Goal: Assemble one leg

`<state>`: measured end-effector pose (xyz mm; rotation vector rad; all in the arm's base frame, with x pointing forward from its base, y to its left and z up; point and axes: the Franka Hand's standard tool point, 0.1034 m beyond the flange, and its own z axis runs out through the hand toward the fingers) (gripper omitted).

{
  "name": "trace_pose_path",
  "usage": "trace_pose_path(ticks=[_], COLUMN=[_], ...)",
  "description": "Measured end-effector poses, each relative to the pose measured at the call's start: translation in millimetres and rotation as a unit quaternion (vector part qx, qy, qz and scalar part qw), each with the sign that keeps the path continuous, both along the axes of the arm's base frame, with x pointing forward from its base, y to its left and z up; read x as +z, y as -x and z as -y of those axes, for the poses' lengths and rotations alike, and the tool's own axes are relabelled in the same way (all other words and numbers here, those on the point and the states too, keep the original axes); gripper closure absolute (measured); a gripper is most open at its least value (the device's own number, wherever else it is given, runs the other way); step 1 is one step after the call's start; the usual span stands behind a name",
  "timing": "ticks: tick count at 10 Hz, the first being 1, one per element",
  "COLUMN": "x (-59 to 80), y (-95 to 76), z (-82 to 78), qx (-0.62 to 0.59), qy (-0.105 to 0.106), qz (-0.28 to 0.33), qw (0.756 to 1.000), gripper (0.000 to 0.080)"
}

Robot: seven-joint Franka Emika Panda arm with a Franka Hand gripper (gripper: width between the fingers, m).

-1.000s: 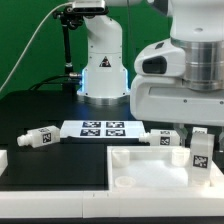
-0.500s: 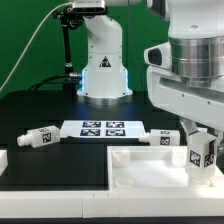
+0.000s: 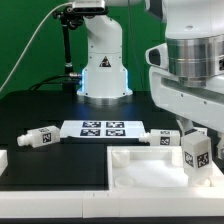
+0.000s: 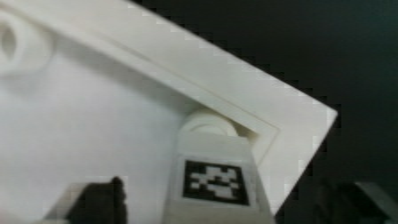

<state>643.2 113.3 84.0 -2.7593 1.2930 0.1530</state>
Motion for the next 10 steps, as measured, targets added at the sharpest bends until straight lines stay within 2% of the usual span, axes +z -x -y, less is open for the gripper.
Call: trace_pose_path(ticks=[1,2,3,6,8,10], x=[0.0,1.4,3.1,1.8,1.9,2.1], y=[-2.4,-5.0,-4.3,-4.0,-5.8,-7.4], z=[0.8,1.4,2.0,2.5,3.3,0.9], qx=[0.091,0.157,0.182,0.278,0.415,0.406], qy=[0.000,-0.002,-0.002,-0.006,0.000,0.003], qz=[0.019,0.035,0.039,0.049,0.066,0.070], qw=[0.996,0.987,0.983,0.959,0.908,0.911], gripper=[0.0178,0.0178,0.0155,0.0150,0.0150,0.0160])
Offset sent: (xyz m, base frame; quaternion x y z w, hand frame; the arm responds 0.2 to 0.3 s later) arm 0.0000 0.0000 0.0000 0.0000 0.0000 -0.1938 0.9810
